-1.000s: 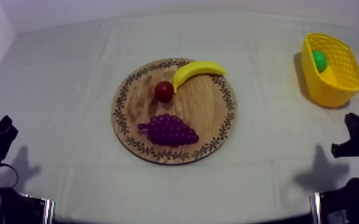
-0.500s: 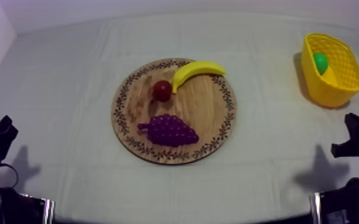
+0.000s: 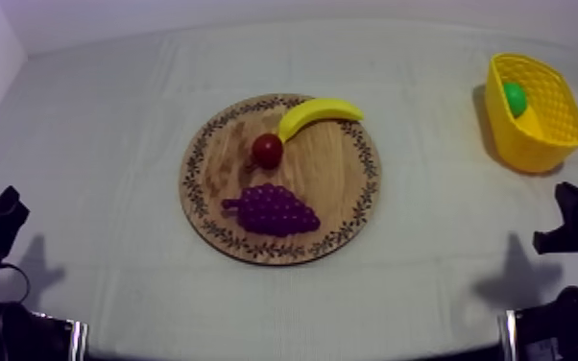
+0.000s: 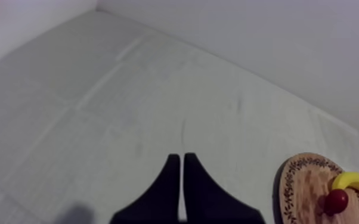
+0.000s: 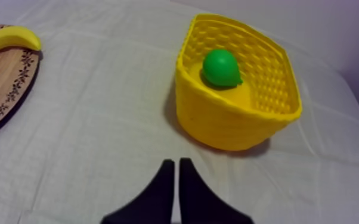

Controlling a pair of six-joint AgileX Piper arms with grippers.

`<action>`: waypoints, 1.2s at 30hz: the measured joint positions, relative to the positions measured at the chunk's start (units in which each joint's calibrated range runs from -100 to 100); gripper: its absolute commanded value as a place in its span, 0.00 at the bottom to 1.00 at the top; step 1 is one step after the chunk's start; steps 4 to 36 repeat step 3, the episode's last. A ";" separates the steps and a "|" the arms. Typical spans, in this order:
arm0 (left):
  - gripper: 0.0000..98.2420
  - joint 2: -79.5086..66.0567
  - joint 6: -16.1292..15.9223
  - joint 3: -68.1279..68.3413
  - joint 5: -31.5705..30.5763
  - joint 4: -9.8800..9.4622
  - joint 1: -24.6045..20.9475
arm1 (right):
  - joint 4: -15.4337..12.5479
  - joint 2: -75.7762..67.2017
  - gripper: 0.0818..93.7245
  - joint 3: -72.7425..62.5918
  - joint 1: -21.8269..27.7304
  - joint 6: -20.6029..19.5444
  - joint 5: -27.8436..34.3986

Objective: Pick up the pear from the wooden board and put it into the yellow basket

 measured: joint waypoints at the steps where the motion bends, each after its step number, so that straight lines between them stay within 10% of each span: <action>1: 0.00 0.00 0.00 0.00 0.00 0.00 0.00 | 0.00 0.00 0.00 0.00 0.00 0.00 0.00; 36: 0.00 0.00 0.00 0.00 0.00 0.00 0.00 | 0.00 0.00 0.00 0.00 0.00 0.00 0.00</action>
